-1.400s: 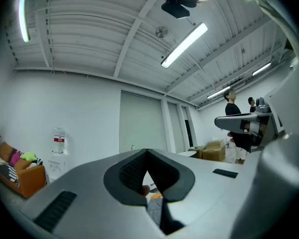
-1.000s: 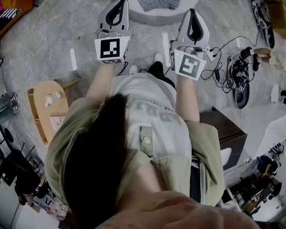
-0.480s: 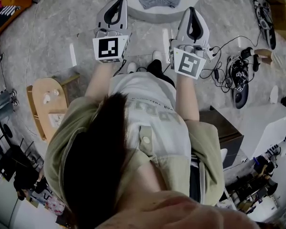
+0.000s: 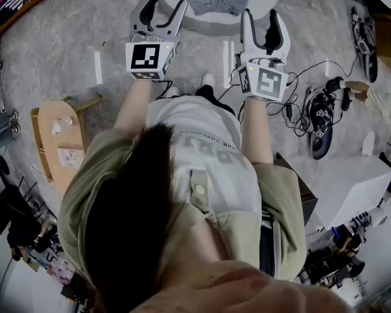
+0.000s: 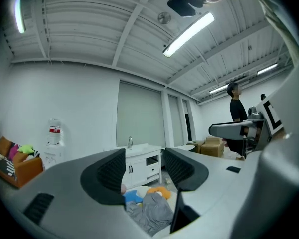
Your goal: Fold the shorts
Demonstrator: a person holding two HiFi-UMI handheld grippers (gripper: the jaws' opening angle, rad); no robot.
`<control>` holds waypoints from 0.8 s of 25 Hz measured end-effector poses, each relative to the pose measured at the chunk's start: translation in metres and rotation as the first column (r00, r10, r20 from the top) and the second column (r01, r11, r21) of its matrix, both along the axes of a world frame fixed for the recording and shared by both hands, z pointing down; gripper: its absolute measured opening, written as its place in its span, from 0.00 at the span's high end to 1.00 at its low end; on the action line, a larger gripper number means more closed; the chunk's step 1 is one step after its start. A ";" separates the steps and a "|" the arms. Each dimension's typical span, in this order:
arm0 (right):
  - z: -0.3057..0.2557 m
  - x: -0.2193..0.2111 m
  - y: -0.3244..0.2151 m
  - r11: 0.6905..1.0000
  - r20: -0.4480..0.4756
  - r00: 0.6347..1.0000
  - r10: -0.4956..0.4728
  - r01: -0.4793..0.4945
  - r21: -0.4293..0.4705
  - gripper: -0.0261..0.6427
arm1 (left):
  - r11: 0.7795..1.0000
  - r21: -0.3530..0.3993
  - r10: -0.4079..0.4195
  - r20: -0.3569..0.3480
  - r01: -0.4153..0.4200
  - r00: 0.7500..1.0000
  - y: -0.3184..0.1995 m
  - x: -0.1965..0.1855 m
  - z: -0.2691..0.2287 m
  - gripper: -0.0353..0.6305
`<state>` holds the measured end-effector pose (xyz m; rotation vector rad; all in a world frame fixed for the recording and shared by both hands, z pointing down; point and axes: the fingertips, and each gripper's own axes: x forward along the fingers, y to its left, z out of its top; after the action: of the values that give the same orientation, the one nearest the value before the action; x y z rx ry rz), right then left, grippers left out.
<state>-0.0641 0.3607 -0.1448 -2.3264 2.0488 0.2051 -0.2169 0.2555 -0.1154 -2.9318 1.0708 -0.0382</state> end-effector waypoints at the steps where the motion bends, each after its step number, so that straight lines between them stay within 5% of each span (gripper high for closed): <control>1: 0.001 0.008 -0.002 1.000 -0.002 1.000 -0.003 0.003 -0.006 0.63 | 1.000 -0.002 -0.001 0.013 0.001 1.000 -0.001 0.006 0.002 0.57; 20: 0.045 0.152 -0.064 0.988 0.068 0.994 -0.080 0.088 -0.129 0.63 | 0.985 -0.084 -0.134 0.176 0.150 0.975 -0.047 0.068 0.048 0.56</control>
<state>0.0884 0.2963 -0.0994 -2.2790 2.1879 -0.0060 -0.1488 0.2085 -0.0671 -2.8628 1.2816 -0.3460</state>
